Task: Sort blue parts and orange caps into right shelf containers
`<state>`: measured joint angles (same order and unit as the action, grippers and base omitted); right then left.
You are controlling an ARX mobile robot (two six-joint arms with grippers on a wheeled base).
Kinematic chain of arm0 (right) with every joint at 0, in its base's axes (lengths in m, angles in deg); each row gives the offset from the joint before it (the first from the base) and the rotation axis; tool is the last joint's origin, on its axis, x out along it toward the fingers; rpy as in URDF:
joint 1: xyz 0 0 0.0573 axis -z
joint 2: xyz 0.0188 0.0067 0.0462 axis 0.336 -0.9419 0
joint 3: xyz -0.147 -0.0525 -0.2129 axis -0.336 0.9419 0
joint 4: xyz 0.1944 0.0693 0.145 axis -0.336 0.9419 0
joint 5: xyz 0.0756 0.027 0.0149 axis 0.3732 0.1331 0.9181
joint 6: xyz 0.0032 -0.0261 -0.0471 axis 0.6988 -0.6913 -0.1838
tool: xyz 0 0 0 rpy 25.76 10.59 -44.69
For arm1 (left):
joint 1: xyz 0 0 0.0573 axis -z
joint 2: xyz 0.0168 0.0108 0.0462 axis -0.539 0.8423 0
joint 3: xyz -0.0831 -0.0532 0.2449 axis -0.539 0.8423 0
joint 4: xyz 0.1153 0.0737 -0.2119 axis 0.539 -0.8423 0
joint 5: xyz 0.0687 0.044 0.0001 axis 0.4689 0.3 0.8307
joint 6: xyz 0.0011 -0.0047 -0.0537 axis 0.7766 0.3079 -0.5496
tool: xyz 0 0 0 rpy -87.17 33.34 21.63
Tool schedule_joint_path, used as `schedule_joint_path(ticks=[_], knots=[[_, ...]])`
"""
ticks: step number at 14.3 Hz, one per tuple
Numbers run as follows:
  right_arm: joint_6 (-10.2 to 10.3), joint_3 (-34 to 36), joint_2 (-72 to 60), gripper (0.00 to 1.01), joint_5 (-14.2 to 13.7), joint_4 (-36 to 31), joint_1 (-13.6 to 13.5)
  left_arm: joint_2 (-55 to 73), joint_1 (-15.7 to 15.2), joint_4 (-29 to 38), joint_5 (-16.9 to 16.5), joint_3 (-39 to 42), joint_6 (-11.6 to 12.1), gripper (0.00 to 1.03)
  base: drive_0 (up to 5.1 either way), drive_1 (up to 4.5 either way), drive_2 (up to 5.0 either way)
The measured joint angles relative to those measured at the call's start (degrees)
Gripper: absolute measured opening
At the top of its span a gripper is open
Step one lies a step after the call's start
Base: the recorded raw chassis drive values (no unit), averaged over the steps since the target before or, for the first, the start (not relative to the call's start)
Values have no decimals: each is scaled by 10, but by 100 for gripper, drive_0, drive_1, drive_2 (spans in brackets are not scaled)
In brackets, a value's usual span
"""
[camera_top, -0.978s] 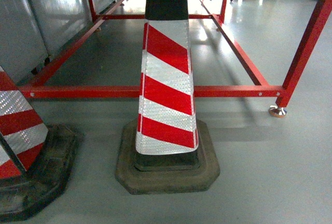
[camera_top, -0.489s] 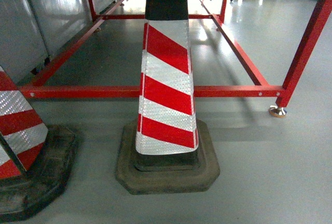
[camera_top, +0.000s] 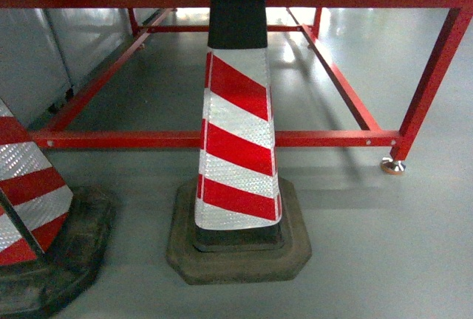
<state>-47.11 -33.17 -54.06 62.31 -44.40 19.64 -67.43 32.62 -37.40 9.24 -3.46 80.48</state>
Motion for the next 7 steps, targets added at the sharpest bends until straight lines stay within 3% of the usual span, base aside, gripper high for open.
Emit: schedule_joint_path(ticks=[7], knots=[[4,0,0,98,1,0,0,0,0,1,-1,0,0,98,0,0,0]])
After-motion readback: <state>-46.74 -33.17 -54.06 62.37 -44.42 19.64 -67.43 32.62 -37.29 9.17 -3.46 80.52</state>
